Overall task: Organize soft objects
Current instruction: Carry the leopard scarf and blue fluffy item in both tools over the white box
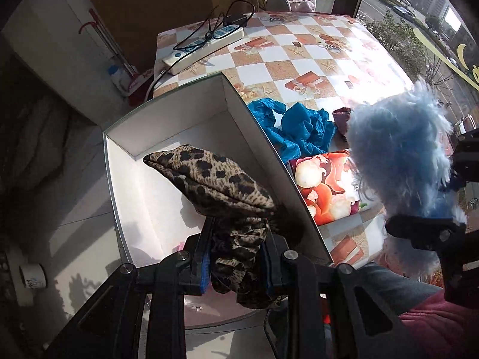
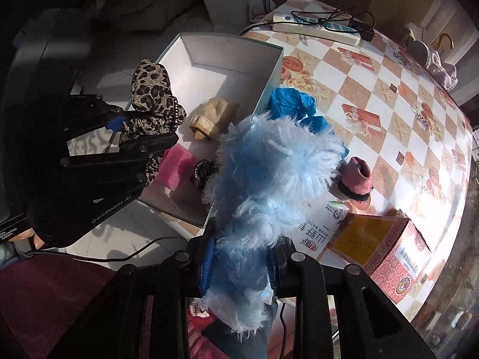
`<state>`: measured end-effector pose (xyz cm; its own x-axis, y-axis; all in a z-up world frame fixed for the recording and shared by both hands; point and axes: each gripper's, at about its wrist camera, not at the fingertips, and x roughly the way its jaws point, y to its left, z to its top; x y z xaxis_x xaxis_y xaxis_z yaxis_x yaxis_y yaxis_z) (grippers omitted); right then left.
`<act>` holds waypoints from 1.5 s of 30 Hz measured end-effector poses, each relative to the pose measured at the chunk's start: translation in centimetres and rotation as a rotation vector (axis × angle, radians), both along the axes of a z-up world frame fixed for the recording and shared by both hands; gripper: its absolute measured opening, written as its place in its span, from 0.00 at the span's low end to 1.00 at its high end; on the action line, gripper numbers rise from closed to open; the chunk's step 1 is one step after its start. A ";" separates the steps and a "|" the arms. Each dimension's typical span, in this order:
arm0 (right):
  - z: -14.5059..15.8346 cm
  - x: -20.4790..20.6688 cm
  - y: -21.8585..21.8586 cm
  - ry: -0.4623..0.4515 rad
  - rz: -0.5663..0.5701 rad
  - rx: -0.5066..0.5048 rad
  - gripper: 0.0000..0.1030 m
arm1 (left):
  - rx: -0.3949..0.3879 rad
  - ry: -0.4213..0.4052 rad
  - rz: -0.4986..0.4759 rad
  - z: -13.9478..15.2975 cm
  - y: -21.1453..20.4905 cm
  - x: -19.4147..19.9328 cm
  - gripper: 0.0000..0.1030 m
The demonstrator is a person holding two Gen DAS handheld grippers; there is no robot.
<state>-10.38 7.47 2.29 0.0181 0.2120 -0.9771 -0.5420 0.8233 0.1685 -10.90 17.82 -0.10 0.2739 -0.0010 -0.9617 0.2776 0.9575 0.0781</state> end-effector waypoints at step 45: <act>-2.4 2.7 7.4 0.097 0.140 0.010 0.29 | -0.025 0.134 0.336 -3.9 7.4 -1.2 0.30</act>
